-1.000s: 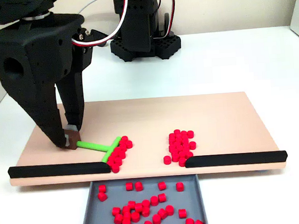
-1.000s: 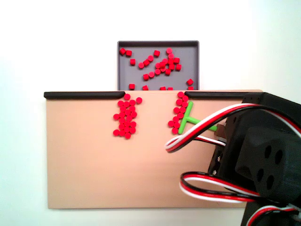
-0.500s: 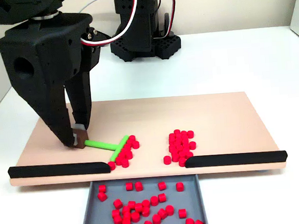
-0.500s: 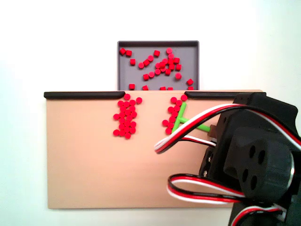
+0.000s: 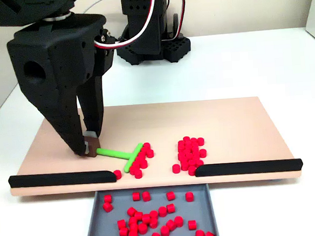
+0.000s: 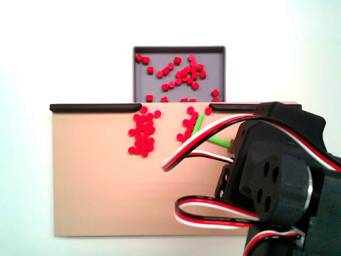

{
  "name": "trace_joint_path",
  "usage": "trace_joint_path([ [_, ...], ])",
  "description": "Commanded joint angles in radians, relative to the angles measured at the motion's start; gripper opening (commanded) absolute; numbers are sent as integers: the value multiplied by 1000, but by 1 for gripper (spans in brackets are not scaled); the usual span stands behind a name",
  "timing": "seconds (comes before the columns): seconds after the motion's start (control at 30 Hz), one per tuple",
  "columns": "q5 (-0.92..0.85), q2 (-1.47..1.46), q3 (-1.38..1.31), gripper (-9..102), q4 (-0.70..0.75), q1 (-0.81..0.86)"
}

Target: Gather the right side granules

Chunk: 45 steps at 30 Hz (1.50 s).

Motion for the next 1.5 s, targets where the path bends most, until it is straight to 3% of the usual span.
trace_joint_path([
  [0.0, 11, 37, 3, 0, 6, -12],
  [1.17, 75, 184, 3, 0, 12, 41],
  [1.27, 199, 242, 3, 0, 40, 38],
  [1.47, 795, 492, 183, 0, 52, -25],
])
